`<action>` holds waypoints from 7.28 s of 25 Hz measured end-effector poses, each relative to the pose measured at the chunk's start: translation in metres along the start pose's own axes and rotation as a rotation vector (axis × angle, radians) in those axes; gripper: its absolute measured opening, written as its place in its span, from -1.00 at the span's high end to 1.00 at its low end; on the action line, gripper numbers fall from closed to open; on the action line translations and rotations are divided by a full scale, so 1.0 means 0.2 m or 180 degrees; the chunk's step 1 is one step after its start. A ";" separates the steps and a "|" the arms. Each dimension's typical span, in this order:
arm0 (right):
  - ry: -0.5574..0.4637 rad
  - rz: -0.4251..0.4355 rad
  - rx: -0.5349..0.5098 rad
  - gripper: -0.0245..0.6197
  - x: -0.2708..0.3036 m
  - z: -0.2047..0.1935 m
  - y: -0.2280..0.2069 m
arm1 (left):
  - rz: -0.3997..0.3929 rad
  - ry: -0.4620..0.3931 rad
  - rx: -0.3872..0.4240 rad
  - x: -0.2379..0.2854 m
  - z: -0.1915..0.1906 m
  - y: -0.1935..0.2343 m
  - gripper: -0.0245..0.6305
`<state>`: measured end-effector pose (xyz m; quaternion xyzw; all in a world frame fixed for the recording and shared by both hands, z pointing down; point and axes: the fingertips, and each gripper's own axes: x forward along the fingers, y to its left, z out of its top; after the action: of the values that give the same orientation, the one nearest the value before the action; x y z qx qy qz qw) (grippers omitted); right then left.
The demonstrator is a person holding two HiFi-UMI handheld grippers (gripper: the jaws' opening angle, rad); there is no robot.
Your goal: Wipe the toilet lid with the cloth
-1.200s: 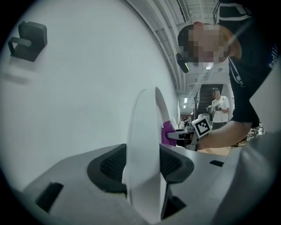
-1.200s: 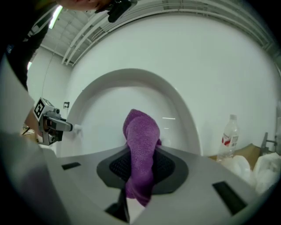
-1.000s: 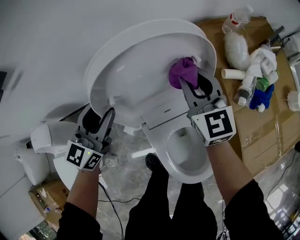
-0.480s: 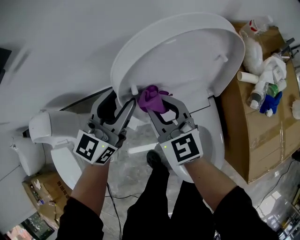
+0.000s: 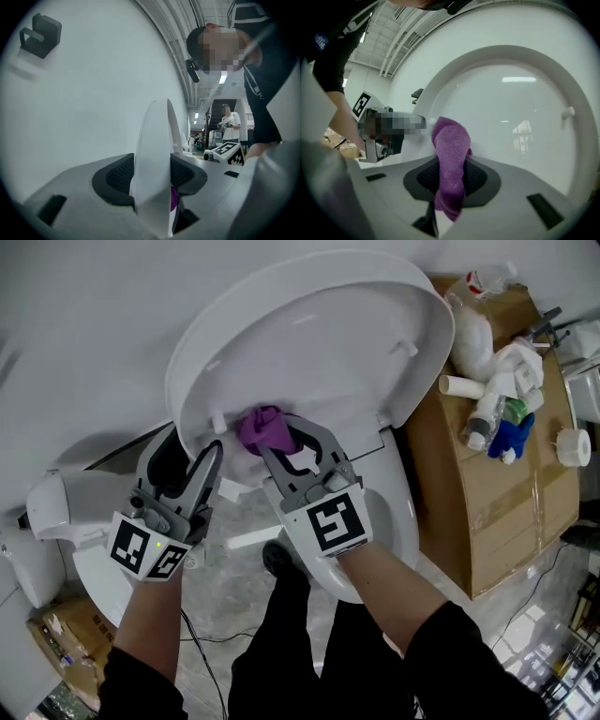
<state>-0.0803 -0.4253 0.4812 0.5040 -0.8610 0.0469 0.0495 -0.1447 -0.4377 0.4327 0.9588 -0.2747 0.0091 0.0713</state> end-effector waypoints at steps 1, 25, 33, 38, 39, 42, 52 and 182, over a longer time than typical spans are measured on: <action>0.0010 -0.0049 -0.0012 0.63 -0.03 -0.01 -0.06 | 0.0017 0.0001 -0.0003 0.00 0.00 0.00 0.28; 0.0111 -0.0868 -0.0002 0.63 -0.43 -0.10 -0.81 | 0.0399 0.0054 0.0006 0.01 -0.01 0.02 0.28; 0.0215 -0.0046 -0.0002 0.63 -0.12 -0.20 -0.03 | 0.0089 0.0070 0.0074 0.01 -0.05 0.00 0.28; 0.0279 0.0170 0.0111 0.63 0.04 -0.28 0.25 | -0.0094 0.0068 0.0073 -0.02 -0.10 -0.02 0.28; 0.0268 0.0191 0.0115 0.63 0.07 -0.29 0.27 | -0.0120 0.0055 0.0067 -0.02 -0.11 -0.02 0.28; 0.0208 0.0190 0.0067 0.63 0.11 -0.31 0.30 | -0.0172 0.0018 0.0057 -0.02 -0.10 -0.03 0.27; 0.0254 -0.0034 -0.0106 0.63 -0.03 -0.38 -0.03 | -0.0038 0.0024 -0.0063 -0.03 -0.14 0.00 0.27; -0.0108 0.0900 -0.0007 0.63 -1.74 0.97 0.41 | -0.0270 0.1084 -0.0607 -0.39 -0.14 -1.25 0.70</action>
<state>0.0105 -0.1108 0.2401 0.3783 -0.9242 0.0440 0.0284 -0.0785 -0.1835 0.4226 0.9431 -0.2176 0.1421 0.2075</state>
